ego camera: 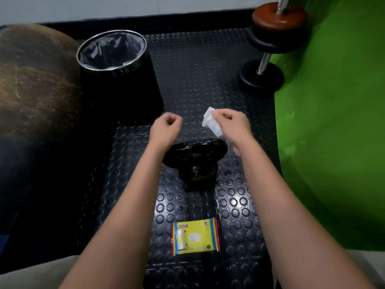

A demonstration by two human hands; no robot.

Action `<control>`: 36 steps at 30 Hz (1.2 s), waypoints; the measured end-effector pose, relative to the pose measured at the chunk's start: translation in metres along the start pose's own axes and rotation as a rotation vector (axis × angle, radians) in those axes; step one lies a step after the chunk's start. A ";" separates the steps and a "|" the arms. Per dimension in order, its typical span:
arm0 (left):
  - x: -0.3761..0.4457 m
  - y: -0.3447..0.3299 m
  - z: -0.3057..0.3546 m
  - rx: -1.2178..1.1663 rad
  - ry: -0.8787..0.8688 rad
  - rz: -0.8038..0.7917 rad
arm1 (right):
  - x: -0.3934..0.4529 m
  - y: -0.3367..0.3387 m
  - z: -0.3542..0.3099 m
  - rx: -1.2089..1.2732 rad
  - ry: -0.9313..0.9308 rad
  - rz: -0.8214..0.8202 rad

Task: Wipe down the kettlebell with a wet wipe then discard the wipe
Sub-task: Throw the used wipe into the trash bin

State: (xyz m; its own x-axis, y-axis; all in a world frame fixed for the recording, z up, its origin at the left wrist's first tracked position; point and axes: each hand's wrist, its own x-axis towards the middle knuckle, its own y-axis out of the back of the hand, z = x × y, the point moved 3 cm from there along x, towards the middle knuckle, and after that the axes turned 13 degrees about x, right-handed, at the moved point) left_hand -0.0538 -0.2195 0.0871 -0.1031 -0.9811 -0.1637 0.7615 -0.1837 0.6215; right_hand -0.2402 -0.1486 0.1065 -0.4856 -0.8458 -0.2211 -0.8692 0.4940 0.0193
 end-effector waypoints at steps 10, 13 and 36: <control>0.076 -0.031 0.030 0.040 0.102 -0.413 | 0.073 -0.027 0.009 0.082 -0.232 -0.022; 0.081 -0.028 0.027 -0.059 0.156 -0.396 | 0.086 -0.025 0.010 0.060 -0.317 -0.056; 0.074 0.211 0.201 -0.228 0.613 -0.188 | 0.064 -0.129 -0.281 0.139 -0.535 -0.270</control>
State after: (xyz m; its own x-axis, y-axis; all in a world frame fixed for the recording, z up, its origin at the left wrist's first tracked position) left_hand -0.0290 -0.3430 0.3605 0.0833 -0.7099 -0.6994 0.8889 -0.2643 0.3741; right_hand -0.1854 -0.3226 0.3636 -0.1044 -0.7440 -0.6599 -0.9172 0.3286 -0.2254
